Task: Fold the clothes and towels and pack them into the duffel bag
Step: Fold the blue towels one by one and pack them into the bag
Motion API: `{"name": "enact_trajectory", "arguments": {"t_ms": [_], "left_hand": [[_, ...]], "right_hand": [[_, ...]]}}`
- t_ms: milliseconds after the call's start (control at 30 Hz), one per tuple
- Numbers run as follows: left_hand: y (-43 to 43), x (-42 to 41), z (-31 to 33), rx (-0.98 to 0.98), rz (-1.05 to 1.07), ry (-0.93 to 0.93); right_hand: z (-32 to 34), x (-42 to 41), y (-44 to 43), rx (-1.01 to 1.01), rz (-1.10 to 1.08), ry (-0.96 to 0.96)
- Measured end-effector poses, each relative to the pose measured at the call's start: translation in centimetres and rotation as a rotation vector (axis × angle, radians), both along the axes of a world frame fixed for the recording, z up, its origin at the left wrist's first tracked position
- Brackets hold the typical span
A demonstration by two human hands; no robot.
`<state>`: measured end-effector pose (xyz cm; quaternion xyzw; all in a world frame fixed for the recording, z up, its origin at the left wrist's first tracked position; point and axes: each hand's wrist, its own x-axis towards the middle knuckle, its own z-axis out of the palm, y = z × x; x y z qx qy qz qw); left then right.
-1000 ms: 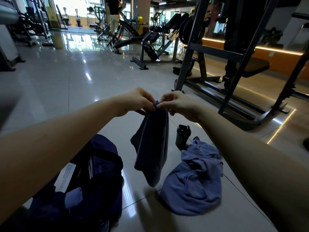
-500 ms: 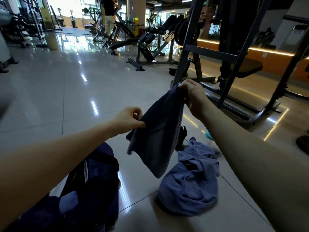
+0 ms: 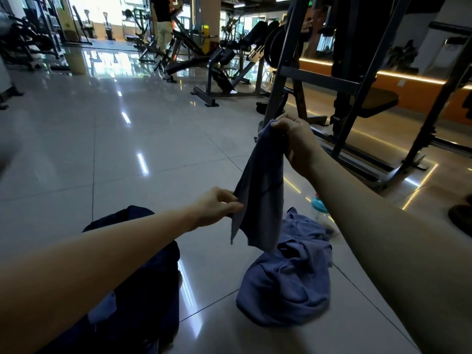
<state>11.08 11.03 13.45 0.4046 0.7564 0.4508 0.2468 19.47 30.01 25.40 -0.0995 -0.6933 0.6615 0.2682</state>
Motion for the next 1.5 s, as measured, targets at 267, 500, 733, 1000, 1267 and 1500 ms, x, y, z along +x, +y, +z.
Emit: {"name": "enact_trajectory", "arguments": {"t_ms": [267,500,733,1000,1267,1500], "left_hand": [[0.8,0.4,-1.3,-0.096,0.204,0.412],[-0.8,-2.2,0.8,-0.020,0.300,0.524],[-2.0,-6.3,5.6,-0.050,0.277,0.497],[-2.9,-7.5,6.5,-0.137,0.195,0.601],[-4.4,-8.3,5.1,-0.248,0.210,0.475],[-4.9,-8.2,4.0,-0.127,0.271,0.418]], "right_hand": [[-0.9,1.0,1.8,-0.004,-0.104,-0.037],[-3.3,2.7,4.7,-0.034,-0.263,-0.089],[-7.1,4.0,7.2,-0.133,-0.247,-0.239],[-8.4,4.0,6.3,-0.239,-0.175,-0.272],[-8.0,4.1,6.7,-0.221,-0.280,-0.212],[-8.5,4.0,6.6,-0.166,-0.323,-0.231]]}}
